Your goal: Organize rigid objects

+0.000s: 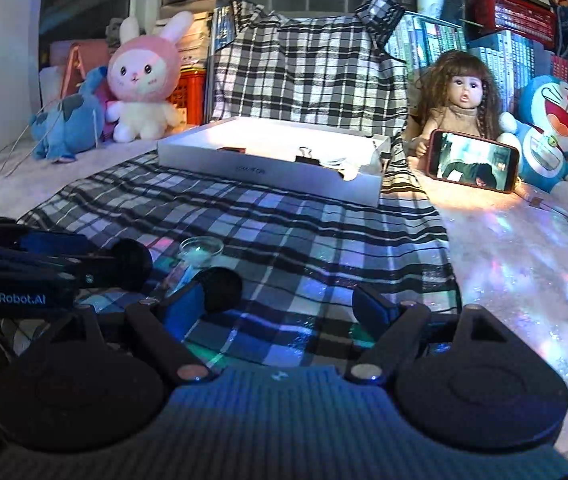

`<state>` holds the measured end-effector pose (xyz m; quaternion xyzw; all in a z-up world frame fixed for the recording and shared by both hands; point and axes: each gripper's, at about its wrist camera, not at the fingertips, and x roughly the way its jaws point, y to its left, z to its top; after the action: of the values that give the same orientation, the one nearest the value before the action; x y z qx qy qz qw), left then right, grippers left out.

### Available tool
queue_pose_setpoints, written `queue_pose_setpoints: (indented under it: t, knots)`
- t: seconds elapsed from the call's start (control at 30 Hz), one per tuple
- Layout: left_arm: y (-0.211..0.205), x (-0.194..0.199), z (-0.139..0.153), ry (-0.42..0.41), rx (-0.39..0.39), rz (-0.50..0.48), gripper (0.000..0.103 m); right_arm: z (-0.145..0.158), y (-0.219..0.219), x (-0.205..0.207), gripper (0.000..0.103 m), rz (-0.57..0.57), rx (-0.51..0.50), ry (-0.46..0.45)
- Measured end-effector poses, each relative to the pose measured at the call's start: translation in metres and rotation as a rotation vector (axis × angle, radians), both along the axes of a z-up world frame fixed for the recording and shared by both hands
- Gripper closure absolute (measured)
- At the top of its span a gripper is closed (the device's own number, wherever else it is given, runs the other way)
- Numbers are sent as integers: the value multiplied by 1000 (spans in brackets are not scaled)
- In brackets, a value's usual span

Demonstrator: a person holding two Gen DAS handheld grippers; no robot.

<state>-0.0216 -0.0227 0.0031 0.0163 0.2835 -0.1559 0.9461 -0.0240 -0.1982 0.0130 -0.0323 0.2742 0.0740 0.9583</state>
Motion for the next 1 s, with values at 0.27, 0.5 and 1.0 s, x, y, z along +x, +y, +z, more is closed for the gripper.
queue_pose_setpoints:
  t: [0.27, 0.5, 1.0]
  knots:
    - [-9, 9, -6, -32, 16, -13, 53, -8, 6, 4, 19, -3, 1, 20]
    - [-12, 14, -7, -46, 4, -24, 81, -8, 8, 7, 24, -17, 12, 26]
    - [5, 22, -9, -44, -9, 47, 86, -7, 17, 10, 48, -2, 38, 12]
